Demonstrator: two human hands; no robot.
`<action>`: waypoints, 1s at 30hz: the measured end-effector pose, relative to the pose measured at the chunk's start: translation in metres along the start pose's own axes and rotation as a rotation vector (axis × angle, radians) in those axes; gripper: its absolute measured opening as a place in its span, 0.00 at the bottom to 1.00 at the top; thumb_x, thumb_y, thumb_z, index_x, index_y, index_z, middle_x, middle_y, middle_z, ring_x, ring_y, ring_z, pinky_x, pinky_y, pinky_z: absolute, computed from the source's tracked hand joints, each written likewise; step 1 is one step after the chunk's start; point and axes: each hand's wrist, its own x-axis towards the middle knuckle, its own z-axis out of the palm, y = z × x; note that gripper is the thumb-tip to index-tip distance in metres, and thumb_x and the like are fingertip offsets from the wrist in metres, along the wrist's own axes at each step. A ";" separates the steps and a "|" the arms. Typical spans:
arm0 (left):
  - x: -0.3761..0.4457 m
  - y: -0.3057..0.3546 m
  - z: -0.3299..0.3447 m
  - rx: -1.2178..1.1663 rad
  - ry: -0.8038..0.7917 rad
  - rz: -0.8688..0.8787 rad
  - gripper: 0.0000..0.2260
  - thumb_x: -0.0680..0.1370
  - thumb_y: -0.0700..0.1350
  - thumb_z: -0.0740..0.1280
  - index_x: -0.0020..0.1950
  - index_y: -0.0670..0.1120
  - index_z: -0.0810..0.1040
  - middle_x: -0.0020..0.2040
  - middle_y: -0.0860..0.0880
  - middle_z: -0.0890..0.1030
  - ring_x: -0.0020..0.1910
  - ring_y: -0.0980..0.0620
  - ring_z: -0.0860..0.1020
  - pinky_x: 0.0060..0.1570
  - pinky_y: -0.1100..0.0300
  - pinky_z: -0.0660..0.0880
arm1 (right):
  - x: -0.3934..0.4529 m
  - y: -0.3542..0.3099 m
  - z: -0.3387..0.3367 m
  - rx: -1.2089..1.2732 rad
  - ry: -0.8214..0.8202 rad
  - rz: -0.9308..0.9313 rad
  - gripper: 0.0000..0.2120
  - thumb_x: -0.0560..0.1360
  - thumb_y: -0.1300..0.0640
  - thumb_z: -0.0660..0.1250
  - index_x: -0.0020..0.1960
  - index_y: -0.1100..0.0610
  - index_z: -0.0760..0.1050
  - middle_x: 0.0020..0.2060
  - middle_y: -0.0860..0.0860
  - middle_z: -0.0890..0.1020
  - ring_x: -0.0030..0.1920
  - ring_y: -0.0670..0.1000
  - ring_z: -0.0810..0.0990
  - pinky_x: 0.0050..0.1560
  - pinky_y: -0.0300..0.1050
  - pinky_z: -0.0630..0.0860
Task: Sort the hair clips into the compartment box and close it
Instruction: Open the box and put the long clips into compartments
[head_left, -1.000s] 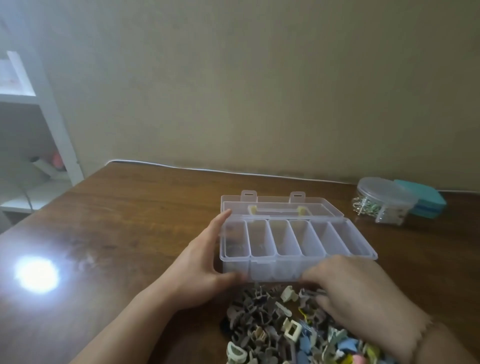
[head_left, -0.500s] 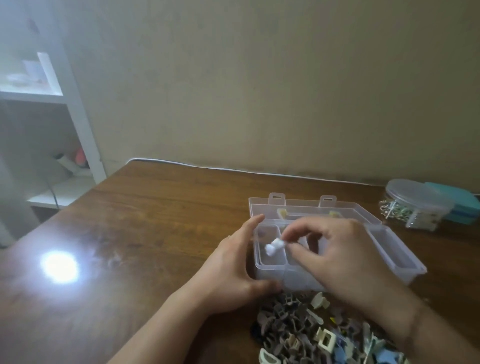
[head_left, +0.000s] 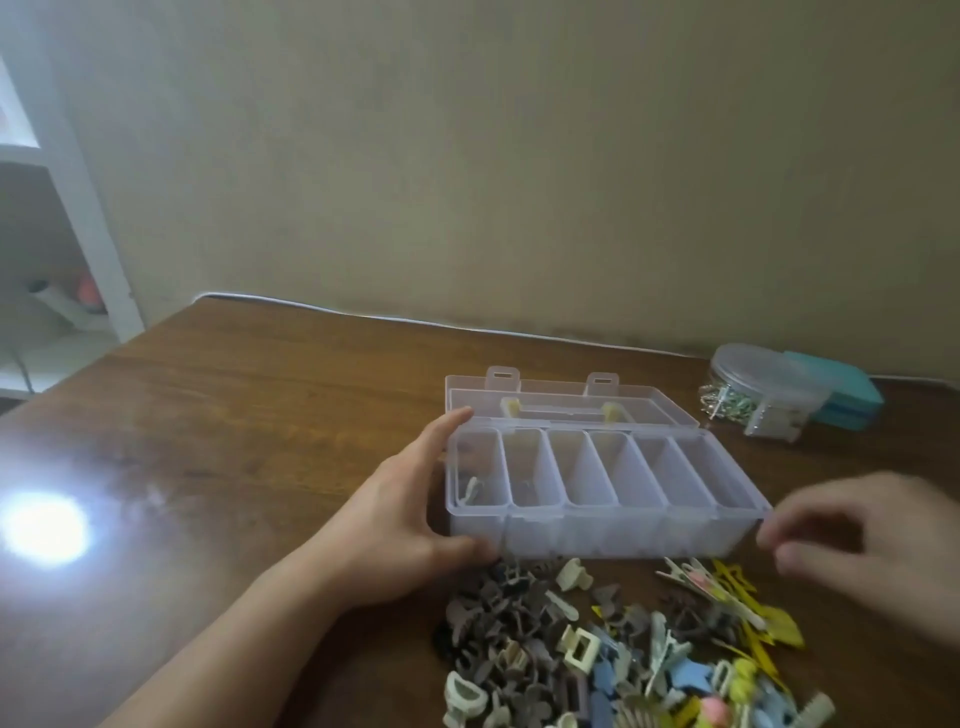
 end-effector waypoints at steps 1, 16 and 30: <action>0.000 0.000 0.000 -0.005 0.001 -0.002 0.48 0.66 0.56 0.80 0.75 0.70 0.52 0.72 0.66 0.68 0.68 0.68 0.68 0.62 0.72 0.67 | 0.001 0.000 0.004 -0.075 -0.048 0.017 0.17 0.66 0.45 0.76 0.38 0.23 0.75 0.35 0.30 0.81 0.42 0.35 0.78 0.41 0.38 0.75; 0.000 -0.001 -0.002 -0.001 -0.024 -0.027 0.48 0.66 0.56 0.80 0.74 0.72 0.51 0.67 0.71 0.65 0.65 0.71 0.68 0.60 0.71 0.67 | 0.006 -0.045 0.047 -0.292 -0.054 -0.152 0.10 0.75 0.38 0.63 0.50 0.41 0.77 0.44 0.40 0.81 0.44 0.40 0.77 0.39 0.36 0.71; 0.000 0.002 -0.005 -0.026 -0.041 -0.045 0.49 0.67 0.55 0.80 0.76 0.68 0.51 0.59 0.77 0.63 0.54 0.83 0.65 0.48 0.84 0.66 | 0.038 -0.108 0.038 0.753 0.232 -0.352 0.04 0.72 0.59 0.72 0.43 0.52 0.79 0.35 0.50 0.84 0.34 0.45 0.81 0.33 0.32 0.75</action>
